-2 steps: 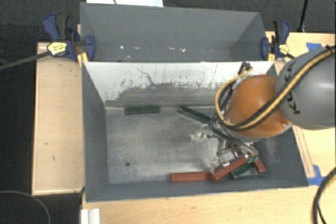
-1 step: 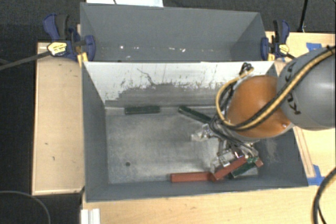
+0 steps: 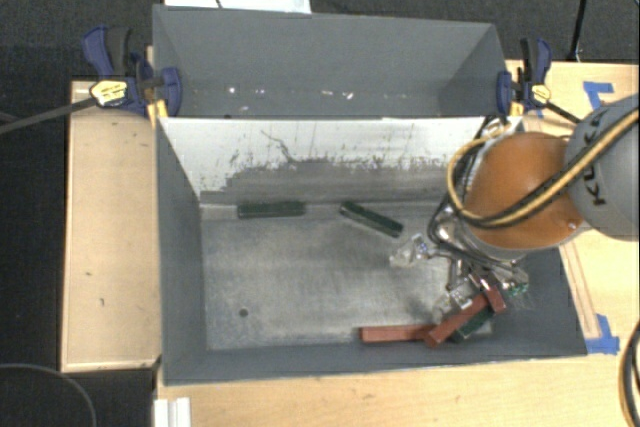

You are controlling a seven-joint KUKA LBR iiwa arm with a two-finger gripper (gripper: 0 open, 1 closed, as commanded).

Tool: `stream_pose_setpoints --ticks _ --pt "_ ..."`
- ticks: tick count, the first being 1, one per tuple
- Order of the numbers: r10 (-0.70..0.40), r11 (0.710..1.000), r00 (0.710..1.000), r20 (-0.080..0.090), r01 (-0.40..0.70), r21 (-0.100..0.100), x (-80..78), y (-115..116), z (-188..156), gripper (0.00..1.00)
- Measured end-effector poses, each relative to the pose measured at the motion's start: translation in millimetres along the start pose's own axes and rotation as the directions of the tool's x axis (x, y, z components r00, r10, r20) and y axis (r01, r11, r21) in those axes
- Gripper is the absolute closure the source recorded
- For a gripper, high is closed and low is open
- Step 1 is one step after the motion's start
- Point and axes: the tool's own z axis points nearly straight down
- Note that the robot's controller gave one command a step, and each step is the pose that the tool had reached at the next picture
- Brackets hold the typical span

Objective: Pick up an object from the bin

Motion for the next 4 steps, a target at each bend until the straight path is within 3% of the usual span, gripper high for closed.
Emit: stream_pose_setpoints --ticks 1,2,3,4 --pt "-0.108 0.994 0.994 0.005 0.108 0.007 21.3 -26 -3 0.00" --pt "-0.122 0.993 0.993 0.010 0.122 0.008 22.6 -27 -4 0.00" --pt "-0.306 0.952 0.952 -0.014 0.306 -0.009 36.1 -5 -57 1.00" --pt "-0.303 0.953 0.953 -0.015 0.303 -0.010 36.1 -5 -57 0.00"
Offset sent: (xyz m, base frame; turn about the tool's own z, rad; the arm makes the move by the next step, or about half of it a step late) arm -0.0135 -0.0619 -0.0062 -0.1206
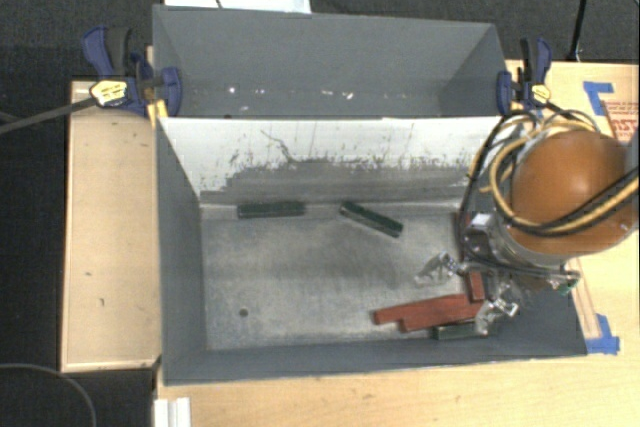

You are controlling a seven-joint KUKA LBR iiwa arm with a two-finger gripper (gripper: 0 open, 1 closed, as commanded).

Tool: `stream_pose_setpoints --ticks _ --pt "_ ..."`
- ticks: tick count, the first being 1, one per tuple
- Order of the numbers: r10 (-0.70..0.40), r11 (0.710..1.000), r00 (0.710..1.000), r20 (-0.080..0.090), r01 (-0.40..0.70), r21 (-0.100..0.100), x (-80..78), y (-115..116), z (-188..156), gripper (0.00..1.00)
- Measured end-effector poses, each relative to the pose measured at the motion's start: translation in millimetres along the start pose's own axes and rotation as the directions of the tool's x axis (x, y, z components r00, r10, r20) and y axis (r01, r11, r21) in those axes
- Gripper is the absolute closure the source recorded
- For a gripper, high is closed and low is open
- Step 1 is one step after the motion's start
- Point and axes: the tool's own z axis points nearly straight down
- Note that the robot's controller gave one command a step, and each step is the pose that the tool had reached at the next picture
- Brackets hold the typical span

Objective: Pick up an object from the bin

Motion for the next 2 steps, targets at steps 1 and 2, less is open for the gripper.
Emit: stream_pose_setpoints --ticks 1,2 --pt "0.001 1.000 1.000 0.000 -0.001 0.000 0.0 0 0 0.00" --pt "0.189 0.982 0.982 0.013 -0.189 0.012 -17.4 -32 57 1.00"
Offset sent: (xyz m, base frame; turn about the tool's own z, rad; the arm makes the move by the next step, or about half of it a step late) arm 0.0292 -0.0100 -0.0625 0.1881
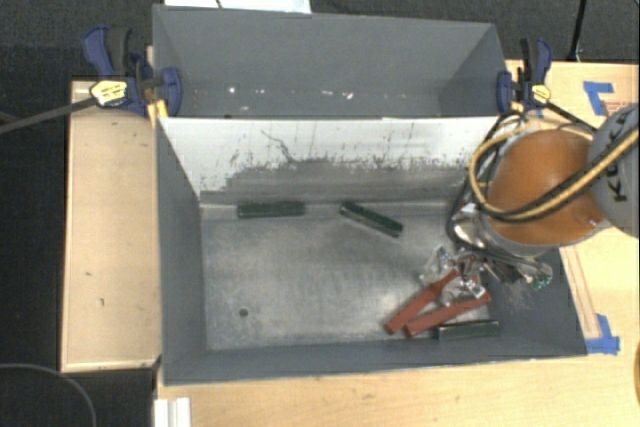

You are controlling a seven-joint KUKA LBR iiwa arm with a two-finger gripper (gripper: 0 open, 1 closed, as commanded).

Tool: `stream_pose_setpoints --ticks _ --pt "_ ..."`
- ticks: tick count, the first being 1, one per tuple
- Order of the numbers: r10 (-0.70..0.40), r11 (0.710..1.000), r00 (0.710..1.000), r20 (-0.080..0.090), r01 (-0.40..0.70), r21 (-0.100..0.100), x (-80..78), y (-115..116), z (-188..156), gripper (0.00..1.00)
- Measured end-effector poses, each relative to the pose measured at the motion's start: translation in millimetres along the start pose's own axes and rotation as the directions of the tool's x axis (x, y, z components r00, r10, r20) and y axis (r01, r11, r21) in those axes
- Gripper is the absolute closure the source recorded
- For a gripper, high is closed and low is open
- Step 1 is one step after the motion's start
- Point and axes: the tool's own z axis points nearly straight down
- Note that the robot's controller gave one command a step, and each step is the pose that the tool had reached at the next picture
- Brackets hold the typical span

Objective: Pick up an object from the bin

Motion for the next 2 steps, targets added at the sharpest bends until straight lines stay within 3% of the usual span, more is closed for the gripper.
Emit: stream_pose_setpoints --ticks 1,2 --pt "0.001 1.000 1.000 0.000 -0.001 0.000 0.0 0 0 1.00" --pt "-0.030 1.000 1.000 -0.008 0.030 -0.008 -24.5 11 -161 1.00"
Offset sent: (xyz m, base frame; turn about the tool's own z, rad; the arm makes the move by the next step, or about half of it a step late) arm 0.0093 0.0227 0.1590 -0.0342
